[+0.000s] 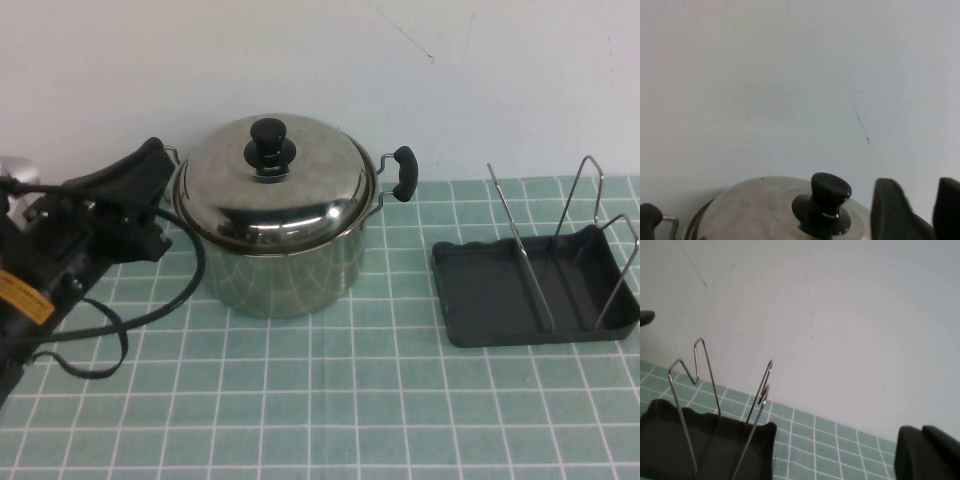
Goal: Put pot lid on rack
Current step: Open the pot
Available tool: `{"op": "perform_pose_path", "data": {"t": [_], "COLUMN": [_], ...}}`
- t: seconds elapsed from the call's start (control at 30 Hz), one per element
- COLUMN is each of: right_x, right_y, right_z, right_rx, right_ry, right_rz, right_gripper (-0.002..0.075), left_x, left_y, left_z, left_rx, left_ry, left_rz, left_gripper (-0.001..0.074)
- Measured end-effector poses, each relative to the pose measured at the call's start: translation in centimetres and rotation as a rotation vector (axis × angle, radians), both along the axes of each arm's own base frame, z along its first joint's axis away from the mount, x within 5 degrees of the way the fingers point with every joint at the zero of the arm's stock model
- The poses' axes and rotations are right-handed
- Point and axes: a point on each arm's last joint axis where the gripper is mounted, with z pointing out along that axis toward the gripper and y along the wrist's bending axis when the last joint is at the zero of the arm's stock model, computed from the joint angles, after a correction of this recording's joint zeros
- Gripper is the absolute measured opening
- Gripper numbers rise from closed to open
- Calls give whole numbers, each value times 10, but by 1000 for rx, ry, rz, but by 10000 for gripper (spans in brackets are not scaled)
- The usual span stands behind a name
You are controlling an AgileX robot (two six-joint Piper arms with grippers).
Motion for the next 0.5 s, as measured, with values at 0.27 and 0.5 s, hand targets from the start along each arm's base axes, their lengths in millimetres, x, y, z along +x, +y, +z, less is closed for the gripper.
{"op": "perform_pose_path", "data": {"t": [0.27, 0.5], "right_x": [0, 0], "right_y": [0, 0], "right_z": [-1, -1], "right_rx": [0, 0], "right_ry": [12, 16], "right_rz": [0, 0], "right_gripper": [-3, -3], "left_x": [50, 79], "left_y": [-12, -24], "left_z": [1, 0], "left_rx": [7, 129], "left_ry": [-18, 1], "left_rz": [-50, -93], "left_gripper": [643, 690]}}
